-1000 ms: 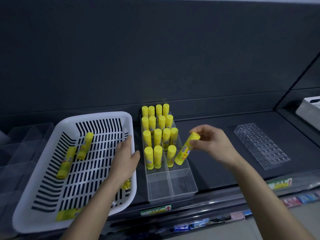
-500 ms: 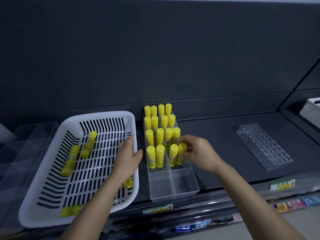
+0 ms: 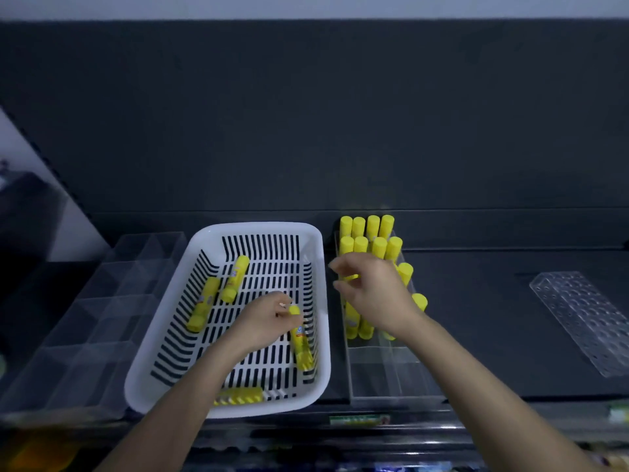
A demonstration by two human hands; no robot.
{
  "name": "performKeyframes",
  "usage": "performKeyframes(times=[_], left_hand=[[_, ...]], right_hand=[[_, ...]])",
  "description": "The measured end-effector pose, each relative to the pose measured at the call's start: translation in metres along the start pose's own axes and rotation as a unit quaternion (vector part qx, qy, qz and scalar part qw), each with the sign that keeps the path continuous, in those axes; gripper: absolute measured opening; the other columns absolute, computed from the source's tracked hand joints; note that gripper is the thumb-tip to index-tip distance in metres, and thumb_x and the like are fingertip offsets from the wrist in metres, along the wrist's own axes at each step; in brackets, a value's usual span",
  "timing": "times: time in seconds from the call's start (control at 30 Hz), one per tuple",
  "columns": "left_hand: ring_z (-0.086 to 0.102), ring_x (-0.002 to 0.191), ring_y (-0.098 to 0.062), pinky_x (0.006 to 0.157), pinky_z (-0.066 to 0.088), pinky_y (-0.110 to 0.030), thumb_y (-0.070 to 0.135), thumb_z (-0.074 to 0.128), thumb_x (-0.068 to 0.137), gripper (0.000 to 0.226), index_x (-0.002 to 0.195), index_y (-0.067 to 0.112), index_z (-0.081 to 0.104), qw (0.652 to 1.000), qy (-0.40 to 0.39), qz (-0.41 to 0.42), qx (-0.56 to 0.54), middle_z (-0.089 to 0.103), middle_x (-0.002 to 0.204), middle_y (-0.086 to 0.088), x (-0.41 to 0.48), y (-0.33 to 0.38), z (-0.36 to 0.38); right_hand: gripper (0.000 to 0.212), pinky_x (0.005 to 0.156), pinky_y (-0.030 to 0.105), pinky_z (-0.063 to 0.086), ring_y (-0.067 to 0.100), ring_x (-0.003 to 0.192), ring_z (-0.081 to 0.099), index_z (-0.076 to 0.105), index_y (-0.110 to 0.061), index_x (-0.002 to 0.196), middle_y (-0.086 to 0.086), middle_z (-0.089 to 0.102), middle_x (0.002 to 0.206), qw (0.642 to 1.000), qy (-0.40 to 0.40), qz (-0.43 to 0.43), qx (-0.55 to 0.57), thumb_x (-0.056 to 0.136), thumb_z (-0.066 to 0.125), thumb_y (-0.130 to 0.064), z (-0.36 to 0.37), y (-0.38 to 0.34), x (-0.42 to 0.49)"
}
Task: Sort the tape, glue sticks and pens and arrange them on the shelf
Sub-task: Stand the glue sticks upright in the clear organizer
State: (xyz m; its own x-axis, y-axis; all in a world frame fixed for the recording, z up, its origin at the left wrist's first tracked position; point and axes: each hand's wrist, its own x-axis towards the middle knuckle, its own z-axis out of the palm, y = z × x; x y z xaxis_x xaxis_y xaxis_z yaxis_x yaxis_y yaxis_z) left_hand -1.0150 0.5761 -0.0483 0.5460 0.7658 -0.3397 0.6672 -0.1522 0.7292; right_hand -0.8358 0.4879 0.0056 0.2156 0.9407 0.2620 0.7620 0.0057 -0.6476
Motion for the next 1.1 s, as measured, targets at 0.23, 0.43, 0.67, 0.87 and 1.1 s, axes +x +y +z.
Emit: performKeyframes(times=[0.23, 0.43, 0.67, 0.87, 1.1], left_hand=[[0.056, 0.067, -0.013, 0.050, 0.041, -0.027, 0.028, 0.069, 0.076, 0.037, 0.097, 0.018, 0.041, 0.993, 0.027, -0.037, 0.113, 0.057, 0.081, 0.001, 0.017, 0.005, 0.026], [0.040, 0.057, -0.016, 0.055, 0.029, -0.028, 0.011, 0.065, 0.074, 0.030, 0.062, 0.017, 0.038, 0.998, 0.049, -0.029, 0.019, 0.037, 0.062, -0.001, 0.002, -0.015, -0.022], [0.062, 0.079, -0.024, 0.072, 0.048, -0.040, 0.019, 0.068, 0.081, 0.014, 0.086, 0.008, 0.061, 0.986, 0.163, 0.011, -0.032, 0.065, 0.082, -0.008, -0.027, -0.039, -0.067], [0.065, 0.091, -0.026, 0.084, 0.051, -0.044, 0.013, 0.070, 0.083, 0.015, 0.094, 0.004, 0.064, 0.976, 0.185, 0.001, -0.113, 0.069, 0.092, -0.011, -0.039, -0.054, -0.068], [0.065, 0.092, -0.028, 0.086, 0.051, -0.049, 0.009, 0.072, 0.080, 0.016, 0.089, 0.002, 0.061, 0.976, 0.184, 0.009, -0.120, 0.068, 0.094, -0.015, -0.037, -0.058, -0.066]], right_hand=[[0.020, 0.079, 0.020, 0.047, 0.018, 0.092, 0.064, 0.067, -0.007, 0.105, 0.005, 0.069, 0.100, 0.999, -0.024, 0.018, 0.020, 0.087, 0.059, -0.004, 0.039, -0.006, 0.012], [0.018, 0.077, 0.033, 0.050, 0.021, 0.087, 0.063, 0.066, -0.006, 0.100, 0.008, 0.069, 0.095, 0.996, -0.081, -0.027, -0.029, 0.087, 0.055, -0.003, 0.047, -0.011, 0.011], [0.031, 0.080, 0.027, 0.043, 0.019, 0.096, 0.057, 0.061, -0.012, 0.117, 0.005, 0.064, 0.109, 0.912, -0.378, -0.131, -0.088, 0.087, 0.064, -0.020, 0.105, -0.049, 0.000], [0.018, 0.071, 0.040, 0.050, 0.030, 0.075, 0.057, 0.061, -0.002, 0.085, 0.016, 0.064, 0.085, 0.858, -0.486, -0.105, -0.130, 0.088, 0.057, -0.019, 0.128, -0.066, -0.004], [0.013, 0.057, 0.033, 0.037, 0.023, 0.066, 0.046, 0.058, 0.001, 0.089, 0.015, 0.056, 0.080, 0.870, -0.454, -0.064, -0.180, 0.085, 0.050, -0.009, 0.113, -0.055, 0.001]])
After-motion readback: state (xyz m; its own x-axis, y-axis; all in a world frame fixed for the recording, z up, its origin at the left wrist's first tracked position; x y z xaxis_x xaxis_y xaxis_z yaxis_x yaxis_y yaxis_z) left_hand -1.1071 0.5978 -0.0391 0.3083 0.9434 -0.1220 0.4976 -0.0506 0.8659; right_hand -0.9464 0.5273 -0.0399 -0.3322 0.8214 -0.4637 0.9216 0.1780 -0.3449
